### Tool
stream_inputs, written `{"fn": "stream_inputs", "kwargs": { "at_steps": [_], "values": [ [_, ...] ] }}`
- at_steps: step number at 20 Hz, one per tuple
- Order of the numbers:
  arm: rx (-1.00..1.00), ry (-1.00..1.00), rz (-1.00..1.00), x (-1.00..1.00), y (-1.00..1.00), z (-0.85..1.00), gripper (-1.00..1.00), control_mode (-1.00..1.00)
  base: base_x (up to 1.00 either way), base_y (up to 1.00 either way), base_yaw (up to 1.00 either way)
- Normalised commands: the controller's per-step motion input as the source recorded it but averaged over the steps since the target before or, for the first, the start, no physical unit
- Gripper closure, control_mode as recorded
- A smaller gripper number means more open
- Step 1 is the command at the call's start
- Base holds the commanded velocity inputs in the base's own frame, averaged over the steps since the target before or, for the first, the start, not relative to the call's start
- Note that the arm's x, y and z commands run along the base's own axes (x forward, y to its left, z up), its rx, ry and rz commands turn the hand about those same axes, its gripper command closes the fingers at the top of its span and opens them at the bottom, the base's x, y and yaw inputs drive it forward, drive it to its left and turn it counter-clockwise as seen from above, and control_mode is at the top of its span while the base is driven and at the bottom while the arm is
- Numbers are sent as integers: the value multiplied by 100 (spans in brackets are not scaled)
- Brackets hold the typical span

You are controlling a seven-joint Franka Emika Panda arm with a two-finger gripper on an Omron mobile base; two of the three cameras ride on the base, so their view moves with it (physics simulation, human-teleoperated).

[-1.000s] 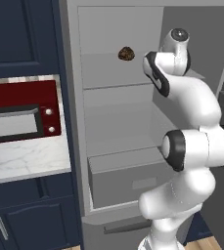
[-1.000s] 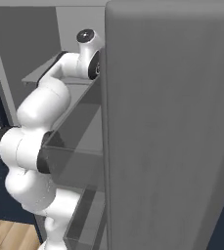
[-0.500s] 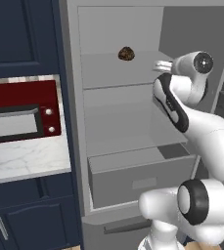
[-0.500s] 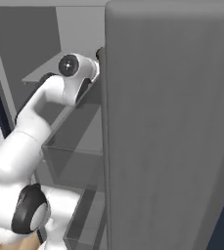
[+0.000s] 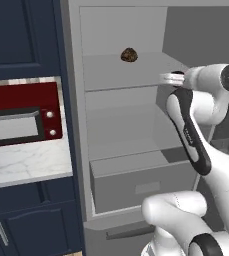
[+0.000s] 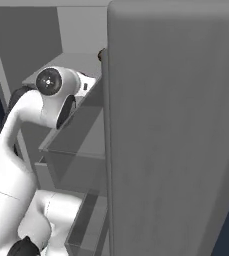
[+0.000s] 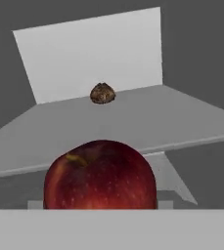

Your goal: Pick the two apples from the fridge and place them on the plate next to the blender to make a fruit smoothie.

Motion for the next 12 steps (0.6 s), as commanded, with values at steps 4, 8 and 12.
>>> {"fn": "stream_inputs", "kwargs": {
  "at_steps": [4, 8, 12],
  "values": [
    [-10, 37, 16, -100, 63, -26, 100, -100, 0, 0, 0],
    [-6, 45, 13, -100, 59, -73, 100, -100, 0, 0, 0],
    [-16, 24, 11, -100, 51, -100, 100, -100, 0, 0, 0]
  ]
}}
